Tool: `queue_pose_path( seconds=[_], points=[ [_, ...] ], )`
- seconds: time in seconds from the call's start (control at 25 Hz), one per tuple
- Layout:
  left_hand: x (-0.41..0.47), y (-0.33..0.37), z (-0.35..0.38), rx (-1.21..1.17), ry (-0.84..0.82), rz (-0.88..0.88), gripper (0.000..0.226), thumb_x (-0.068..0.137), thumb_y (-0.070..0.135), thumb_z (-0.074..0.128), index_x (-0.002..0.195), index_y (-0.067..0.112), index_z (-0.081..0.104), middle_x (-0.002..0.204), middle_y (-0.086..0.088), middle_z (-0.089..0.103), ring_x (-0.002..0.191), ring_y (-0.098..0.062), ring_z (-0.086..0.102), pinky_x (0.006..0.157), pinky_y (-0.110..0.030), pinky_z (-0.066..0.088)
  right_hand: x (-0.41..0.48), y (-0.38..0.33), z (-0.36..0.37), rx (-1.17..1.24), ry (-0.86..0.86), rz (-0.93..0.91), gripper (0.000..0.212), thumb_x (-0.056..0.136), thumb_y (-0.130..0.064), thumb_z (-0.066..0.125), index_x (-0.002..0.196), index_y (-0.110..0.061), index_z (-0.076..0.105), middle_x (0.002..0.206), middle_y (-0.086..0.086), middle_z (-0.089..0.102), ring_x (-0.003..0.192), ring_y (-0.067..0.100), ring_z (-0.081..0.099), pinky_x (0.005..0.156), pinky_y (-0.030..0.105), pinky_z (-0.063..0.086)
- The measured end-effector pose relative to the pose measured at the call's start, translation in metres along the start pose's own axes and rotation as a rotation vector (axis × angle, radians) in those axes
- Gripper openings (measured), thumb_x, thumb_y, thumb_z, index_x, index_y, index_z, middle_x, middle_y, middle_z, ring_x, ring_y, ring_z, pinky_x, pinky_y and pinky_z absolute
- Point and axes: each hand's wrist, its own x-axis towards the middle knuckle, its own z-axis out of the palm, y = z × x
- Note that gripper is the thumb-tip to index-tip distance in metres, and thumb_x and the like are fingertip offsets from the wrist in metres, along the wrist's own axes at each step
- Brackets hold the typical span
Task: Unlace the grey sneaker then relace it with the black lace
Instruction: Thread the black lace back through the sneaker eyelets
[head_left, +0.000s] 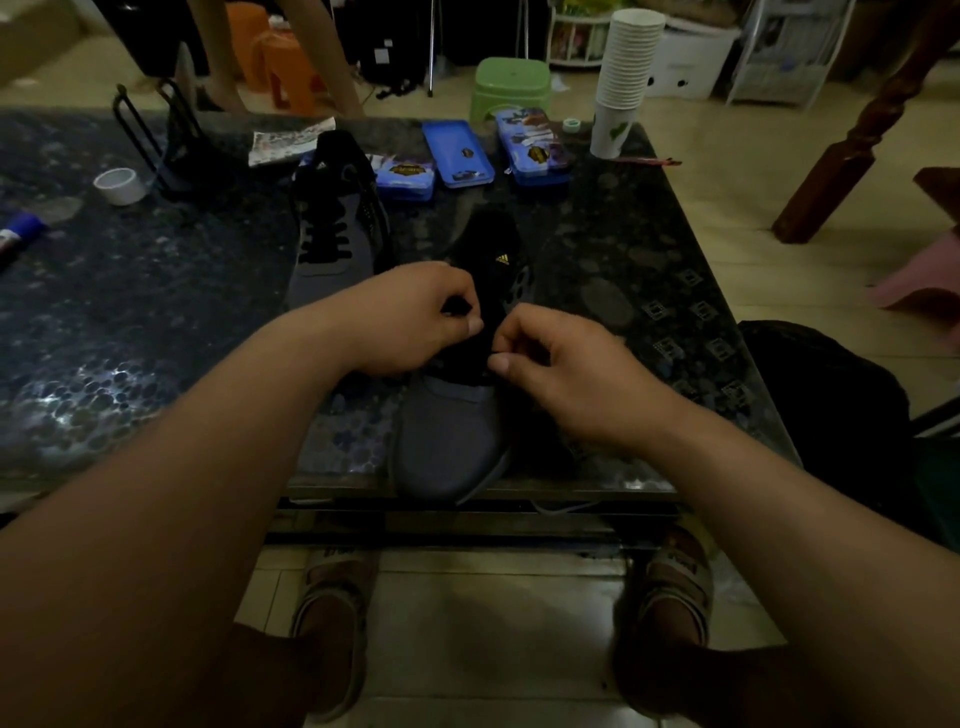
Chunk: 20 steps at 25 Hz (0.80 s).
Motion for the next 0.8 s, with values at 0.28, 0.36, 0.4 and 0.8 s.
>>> queue_pose_path(
  seconds=[0.28, 0.36, 0.4, 0.8],
  points=[
    [0.001, 0.001, 0.006, -0.004, -0.015, -0.017, 0.006, 0.103, 0.028, 0.058, 0.102, 0.023, 0.059, 0.102, 0.004, 0.047, 0.093, -0.018, 0.055, 0.084, -0.03, 0.043, 0.001, 0.0, -0.007, 0.208, -0.071, 0.138, 0.002, 0.099, -0.017, 0.062, 0.099, -0.018, 0.061, 0.086, 0.004, 0.067, 0.071, 0.005, 0.056, 0.067, 0.024, 0.046],
    [-0.001, -0.001, 0.005, -0.018, -0.006, -0.022, 0.009, 0.104, 0.028, 0.057, 0.104, 0.019, 0.059, 0.104, 0.002, 0.048, 0.092, -0.016, 0.054, 0.079, -0.02, 0.042, 0.006, 0.001, -0.008, 0.299, 0.074, 0.185, 0.02, 0.1, -0.012, 0.057, 0.113, -0.026, 0.061, 0.093, 0.008, 0.067, 0.077, 0.012, 0.065, 0.071, 0.03, 0.053],
    [-0.002, -0.001, 0.004, -0.019, -0.008, -0.022, 0.009, 0.105, 0.028, 0.057, 0.104, 0.018, 0.059, 0.103, 0.003, 0.049, 0.091, -0.013, 0.054, 0.074, -0.014, 0.039, 0.01, 0.0, -0.011, 0.281, 0.117, 0.186, 0.029, 0.102, -0.012, 0.053, 0.122, -0.032, 0.059, 0.093, 0.006, 0.067, 0.08, 0.011, 0.067, 0.073, 0.027, 0.054],
    [-0.009, -0.003, -0.004, -0.053, 0.148, -0.105, 0.012, 0.107, 0.027, 0.053, 0.101, 0.018, 0.054, 0.087, 0.007, 0.058, 0.076, -0.006, 0.055, 0.06, -0.021, 0.037, 0.044, -0.009, -0.028, -0.075, 0.018, 0.141, 0.024, 0.092, -0.007, 0.04, 0.088, -0.019, 0.061, 0.071, -0.006, 0.055, 0.066, 0.01, 0.051, 0.061, 0.033, 0.041]
  ],
)
